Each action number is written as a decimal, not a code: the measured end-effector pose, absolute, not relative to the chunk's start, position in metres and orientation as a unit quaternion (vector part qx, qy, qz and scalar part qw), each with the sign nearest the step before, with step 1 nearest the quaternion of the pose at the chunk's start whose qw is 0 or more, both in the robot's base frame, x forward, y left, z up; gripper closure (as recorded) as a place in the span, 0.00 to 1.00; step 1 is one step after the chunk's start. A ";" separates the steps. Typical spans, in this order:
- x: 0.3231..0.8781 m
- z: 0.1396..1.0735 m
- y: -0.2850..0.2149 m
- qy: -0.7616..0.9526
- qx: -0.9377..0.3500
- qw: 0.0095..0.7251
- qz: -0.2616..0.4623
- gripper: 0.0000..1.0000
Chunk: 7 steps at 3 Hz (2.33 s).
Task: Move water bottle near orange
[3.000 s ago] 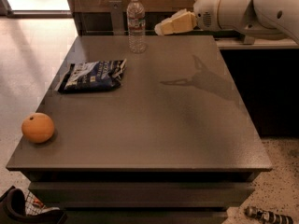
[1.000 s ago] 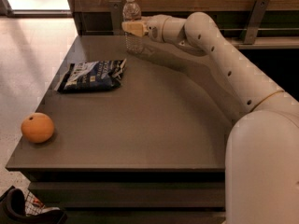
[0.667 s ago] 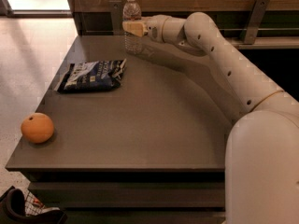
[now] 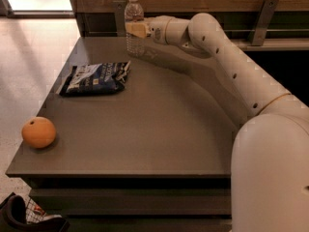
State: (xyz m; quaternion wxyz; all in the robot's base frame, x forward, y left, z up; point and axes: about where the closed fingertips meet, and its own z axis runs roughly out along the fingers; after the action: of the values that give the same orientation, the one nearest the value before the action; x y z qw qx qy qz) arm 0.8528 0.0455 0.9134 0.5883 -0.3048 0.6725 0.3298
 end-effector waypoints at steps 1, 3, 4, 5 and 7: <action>0.845 0.922 0.043 0.672 -0.309 0.585 0.332 1.00; 0.771 0.982 0.023 0.649 -0.331 0.590 0.350 1.00; 0.714 1.006 0.024 0.636 -0.336 0.595 0.359 1.00; 0.678 1.014 0.028 0.627 -0.335 0.603 0.361 1.00; 0.552 0.993 0.079 0.629 -0.390 0.570 0.356 1.00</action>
Offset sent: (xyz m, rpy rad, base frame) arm -0.0726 -0.0310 0.0641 0.0177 -0.0090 0.0863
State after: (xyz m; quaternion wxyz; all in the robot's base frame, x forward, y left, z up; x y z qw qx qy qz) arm 0.5520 0.0793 0.9928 0.5703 -0.3900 0.6292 0.3560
